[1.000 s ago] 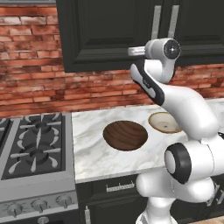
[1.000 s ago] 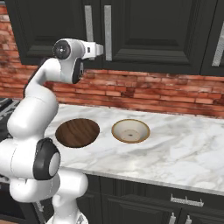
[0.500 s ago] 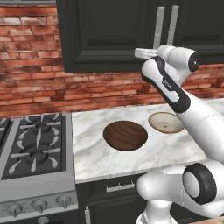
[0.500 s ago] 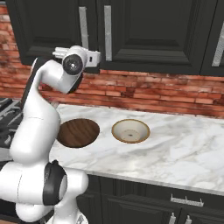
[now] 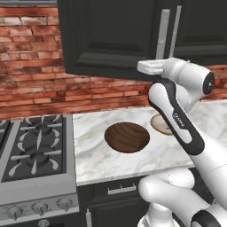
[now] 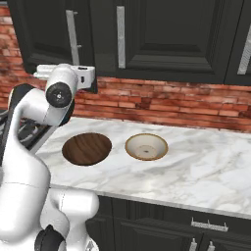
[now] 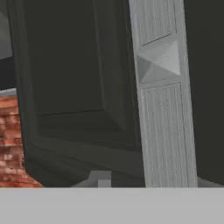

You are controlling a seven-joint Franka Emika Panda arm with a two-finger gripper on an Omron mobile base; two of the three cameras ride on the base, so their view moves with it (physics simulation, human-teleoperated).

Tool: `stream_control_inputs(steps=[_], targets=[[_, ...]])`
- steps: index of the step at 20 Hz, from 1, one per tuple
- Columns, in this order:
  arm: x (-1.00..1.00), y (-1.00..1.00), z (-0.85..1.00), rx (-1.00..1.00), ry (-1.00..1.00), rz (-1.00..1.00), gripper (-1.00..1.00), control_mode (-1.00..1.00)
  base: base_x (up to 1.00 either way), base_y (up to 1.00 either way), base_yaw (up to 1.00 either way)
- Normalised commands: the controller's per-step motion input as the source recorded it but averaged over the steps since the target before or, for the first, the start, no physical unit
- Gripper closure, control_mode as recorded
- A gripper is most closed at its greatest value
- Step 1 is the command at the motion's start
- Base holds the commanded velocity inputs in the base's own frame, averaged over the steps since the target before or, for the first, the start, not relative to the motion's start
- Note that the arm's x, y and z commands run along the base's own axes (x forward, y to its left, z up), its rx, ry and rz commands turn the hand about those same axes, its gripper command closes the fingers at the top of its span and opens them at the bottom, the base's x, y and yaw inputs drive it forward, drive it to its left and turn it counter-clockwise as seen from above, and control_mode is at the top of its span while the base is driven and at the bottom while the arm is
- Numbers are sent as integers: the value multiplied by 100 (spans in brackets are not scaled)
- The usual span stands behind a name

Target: Open the cabinet. Pick the bowls from the counter and place them in the cabinet. Then close the cabinet.

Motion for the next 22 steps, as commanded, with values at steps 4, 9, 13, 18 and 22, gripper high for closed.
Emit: stream_control_inputs(steps=[4,9,13,18,22], targets=[[-100,100,0,-9,-3,0,100,-100,0,0,0],[-100,100,0,-11,0,0,100,-100,0,0,0],[-98,100,0,-9,7,0,100,-100,0,0,0],[-14,50,-1,-7,11,3,-100,-100,0,0,0],[-77,-30,19,0,-1,3,-100,-100,0,0,0]])
